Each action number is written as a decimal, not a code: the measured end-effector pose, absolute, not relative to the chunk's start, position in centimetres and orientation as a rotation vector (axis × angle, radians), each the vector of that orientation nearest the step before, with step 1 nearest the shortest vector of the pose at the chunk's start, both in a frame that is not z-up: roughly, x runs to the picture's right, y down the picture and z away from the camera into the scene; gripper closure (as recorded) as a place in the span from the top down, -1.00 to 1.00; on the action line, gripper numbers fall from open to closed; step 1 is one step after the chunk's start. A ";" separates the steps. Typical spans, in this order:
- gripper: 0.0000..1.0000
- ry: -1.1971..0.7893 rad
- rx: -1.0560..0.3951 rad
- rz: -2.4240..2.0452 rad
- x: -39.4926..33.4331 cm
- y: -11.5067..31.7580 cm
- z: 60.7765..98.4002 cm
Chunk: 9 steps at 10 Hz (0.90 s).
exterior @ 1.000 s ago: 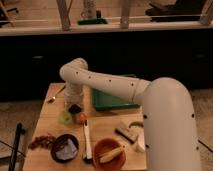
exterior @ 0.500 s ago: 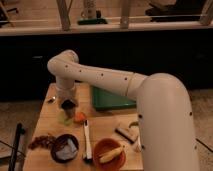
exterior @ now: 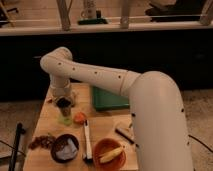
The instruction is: Stack cups on top of each other
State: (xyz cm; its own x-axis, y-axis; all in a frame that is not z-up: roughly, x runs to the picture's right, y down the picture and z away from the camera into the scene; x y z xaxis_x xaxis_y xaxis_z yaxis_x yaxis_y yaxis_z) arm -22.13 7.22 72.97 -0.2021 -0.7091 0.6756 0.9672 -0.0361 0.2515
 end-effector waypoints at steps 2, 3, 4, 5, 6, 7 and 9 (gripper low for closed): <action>-1.00 -0.800 -0.437 -1.615 -22.7 7.1 73.7; -1.00 -0.806 -0.442 -1.617 -22.9 7.2 74.3; -1.00 -0.814 -0.445 -1.618 -23.2 7.4 74.7; -1.00 -0.824 -0.452 -1.620 -23.5 7.6 75.4; -1.00 -0.833 -0.458 -1.619 -23.7 7.8 76.0; -1.00 -0.842 -0.464 -1.617 -23.9 8.0 76.6; -1.00 -0.859 -0.476 -1.610 -23.9 8.5 77.6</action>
